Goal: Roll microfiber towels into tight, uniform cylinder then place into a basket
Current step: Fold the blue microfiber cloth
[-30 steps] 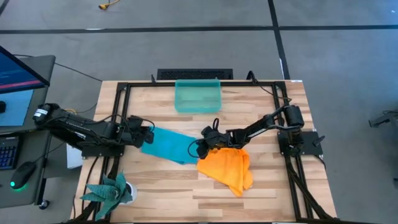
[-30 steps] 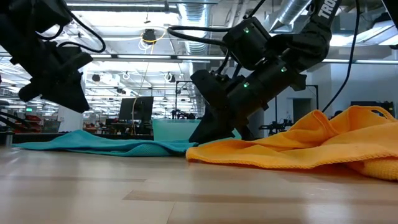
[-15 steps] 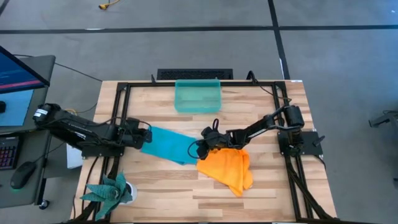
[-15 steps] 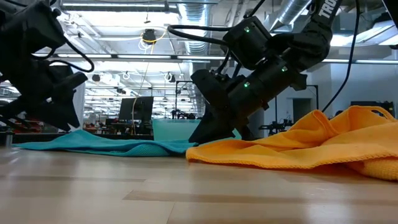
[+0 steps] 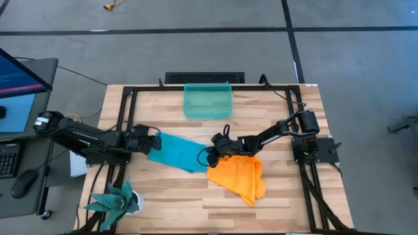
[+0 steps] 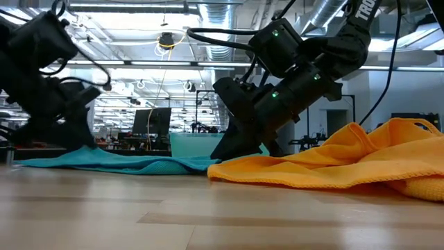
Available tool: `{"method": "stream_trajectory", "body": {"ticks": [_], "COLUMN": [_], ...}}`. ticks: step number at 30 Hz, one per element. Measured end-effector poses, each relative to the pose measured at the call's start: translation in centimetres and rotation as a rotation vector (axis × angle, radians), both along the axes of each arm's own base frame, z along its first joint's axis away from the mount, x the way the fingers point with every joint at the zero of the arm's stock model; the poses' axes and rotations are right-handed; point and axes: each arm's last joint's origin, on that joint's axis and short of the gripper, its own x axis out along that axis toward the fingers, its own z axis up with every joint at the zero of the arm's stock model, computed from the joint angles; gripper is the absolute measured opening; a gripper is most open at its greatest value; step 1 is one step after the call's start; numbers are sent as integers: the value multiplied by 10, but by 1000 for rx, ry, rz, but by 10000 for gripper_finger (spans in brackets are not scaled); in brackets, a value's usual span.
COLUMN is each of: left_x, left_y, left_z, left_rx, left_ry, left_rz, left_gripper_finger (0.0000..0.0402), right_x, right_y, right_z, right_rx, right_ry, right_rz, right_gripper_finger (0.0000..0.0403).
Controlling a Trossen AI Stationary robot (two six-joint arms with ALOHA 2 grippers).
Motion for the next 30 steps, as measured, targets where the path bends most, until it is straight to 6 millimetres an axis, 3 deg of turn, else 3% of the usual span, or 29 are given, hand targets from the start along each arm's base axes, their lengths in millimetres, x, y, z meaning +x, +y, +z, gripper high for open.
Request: {"method": "stream_trajectory", "body": {"ticks": [7,19,30], "left_x": [7,-2,4], "left_y": [2,8,8], "left_z": [4,-2,2], "left_rx": [17,11,92], "left_ry": [-26,62,51], "left_rz": [-75,-9,-98], "left_gripper_finger": [114,112,6], "right_x": [0,0,0], "right_y": [0,0,0], "right_z": [0,0,0], "right_rx": [0,-12,-38], "right_ry": [0,2,5], "right_rz": [0,9,29], "right_gripper_finger": [8,9,9]}}
